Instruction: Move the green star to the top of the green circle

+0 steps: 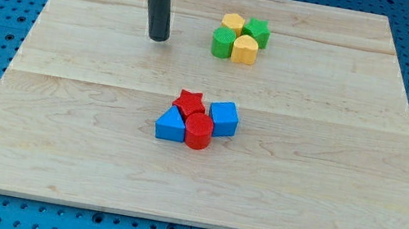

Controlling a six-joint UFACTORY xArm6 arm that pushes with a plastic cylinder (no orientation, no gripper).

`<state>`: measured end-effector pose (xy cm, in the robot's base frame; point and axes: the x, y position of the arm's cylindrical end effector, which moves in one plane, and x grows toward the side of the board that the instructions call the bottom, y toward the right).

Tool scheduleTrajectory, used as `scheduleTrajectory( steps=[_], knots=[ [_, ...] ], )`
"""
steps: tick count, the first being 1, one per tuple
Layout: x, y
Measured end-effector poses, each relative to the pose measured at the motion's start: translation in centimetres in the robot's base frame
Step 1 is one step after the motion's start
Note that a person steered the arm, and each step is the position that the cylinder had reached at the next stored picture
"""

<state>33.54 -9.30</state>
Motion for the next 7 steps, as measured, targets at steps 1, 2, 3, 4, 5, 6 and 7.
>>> scheduleTrajectory(
  steps=[1,2,3,4,5,6,7],
  knots=[
    [2.7,1.6],
    [3.4,5.1],
    [2.7,13.4],
    [1.9,18.7],
    [-5.3,23.3],
    [-6.3,22.2],
    [-3.9,15.8]
  ],
)
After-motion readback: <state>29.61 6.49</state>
